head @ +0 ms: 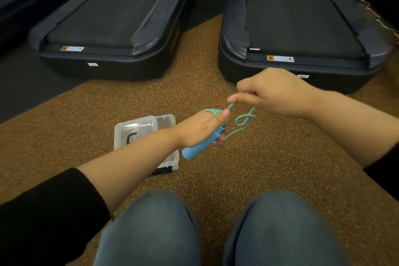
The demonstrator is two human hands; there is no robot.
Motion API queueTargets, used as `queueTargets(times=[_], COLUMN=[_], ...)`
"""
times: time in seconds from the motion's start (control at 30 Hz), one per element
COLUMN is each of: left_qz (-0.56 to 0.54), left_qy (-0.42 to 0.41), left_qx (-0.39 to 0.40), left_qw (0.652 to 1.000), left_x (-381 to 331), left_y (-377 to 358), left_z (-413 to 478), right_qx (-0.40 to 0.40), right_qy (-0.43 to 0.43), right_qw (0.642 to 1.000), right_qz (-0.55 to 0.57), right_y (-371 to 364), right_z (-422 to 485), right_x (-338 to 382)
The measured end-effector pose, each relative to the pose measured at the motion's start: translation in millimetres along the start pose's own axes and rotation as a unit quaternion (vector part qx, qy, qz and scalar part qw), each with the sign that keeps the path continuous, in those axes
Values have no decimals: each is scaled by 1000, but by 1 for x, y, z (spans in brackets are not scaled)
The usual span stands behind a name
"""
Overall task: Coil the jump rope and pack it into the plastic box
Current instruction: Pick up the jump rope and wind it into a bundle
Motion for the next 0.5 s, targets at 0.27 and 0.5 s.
queueTargets(times=[0.27,0.5], left_qz=[-283,-517], left_qy=[99,105], left_qx=[83,152], left_qw=[950,836], left_x=[-33,-44], left_y=[-7,-3], left_z=[-2,-4], right_qx=[-50,-54], right_qy=[-56,-134], right_qw=[989,954], right_qz=[127,263], right_y=[-15,-54], right_z=[16,25], right_x=[-21,-14])
Point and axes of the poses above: each hand's wrist, its own z-axis towards the middle knuckle, its own y-axis out of the back of the hand, x = y × z, the point moved 1 cm from there along z, towards the middle knuckle, and after that the axes turned 7 degrees about -x, right-handed, at the moved point
